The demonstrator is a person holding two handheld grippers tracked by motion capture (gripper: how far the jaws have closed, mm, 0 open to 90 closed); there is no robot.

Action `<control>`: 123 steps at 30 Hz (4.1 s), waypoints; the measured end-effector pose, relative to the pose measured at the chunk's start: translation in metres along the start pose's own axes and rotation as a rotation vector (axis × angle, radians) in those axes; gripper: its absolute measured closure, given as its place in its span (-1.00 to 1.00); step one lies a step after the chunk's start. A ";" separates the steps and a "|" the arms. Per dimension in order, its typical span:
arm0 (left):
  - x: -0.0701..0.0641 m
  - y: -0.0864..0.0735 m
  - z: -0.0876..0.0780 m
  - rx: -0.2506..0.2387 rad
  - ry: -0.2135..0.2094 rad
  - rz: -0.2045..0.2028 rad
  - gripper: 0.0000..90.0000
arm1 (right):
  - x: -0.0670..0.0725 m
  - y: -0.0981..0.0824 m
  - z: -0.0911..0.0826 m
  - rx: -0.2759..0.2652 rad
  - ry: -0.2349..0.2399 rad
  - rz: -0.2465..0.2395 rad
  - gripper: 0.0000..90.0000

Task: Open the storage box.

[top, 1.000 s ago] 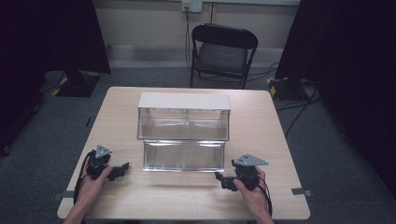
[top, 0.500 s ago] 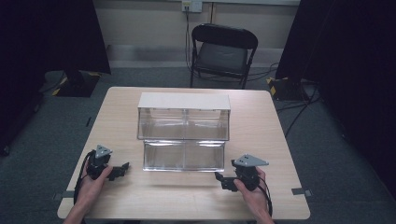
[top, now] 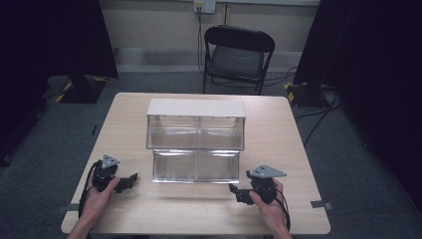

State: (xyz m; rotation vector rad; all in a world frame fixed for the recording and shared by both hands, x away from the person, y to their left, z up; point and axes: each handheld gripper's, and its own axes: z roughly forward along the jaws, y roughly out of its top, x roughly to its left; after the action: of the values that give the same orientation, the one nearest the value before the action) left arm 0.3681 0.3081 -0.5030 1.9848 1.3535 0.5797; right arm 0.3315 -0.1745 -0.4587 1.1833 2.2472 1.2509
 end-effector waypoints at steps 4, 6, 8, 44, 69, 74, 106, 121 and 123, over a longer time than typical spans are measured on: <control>0.000 0.000 0.000 -0.001 -0.001 0.001 -0.86 | 0.000 0.001 -0.001 -0.003 -0.001 -0.001 -0.62; 0.000 0.000 0.000 0.000 -0.002 0.001 -0.86 | 0.000 0.001 -0.001 -0.004 0.000 -0.004 -0.62; 0.000 0.000 0.000 0.000 -0.001 0.001 -0.86 | 0.000 0.001 -0.001 -0.007 0.004 -0.004 -0.62; 0.000 0.000 0.000 0.000 0.000 0.000 -0.86 | 0.002 0.005 -0.011 -0.072 0.028 -0.027 -0.62; 0.000 0.000 0.000 0.000 0.000 0.000 -0.86 | 0.003 0.006 -0.014 -0.090 0.034 -0.030 -0.62; 0.000 0.000 0.000 0.000 0.000 0.000 -0.86 | 0.004 0.007 -0.016 -0.097 0.026 -0.038 -0.62; 0.000 0.000 0.000 0.000 0.000 0.001 -0.86 | 0.001 0.009 -0.018 -0.126 0.021 -0.010 -0.53; 0.000 0.000 0.000 0.000 0.000 0.000 -0.86 | 0.001 0.012 -0.018 -0.126 0.028 -0.005 -0.57; 0.000 0.000 0.000 0.000 0.000 0.000 -0.86 | 0.002 0.013 -0.019 -0.129 0.025 0.002 -0.58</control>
State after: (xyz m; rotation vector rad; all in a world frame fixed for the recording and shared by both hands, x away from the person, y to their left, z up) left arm 0.3681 0.3081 -0.5030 1.9849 1.3532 0.5800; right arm 0.3257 -0.1803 -0.4376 1.1290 2.1471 1.3950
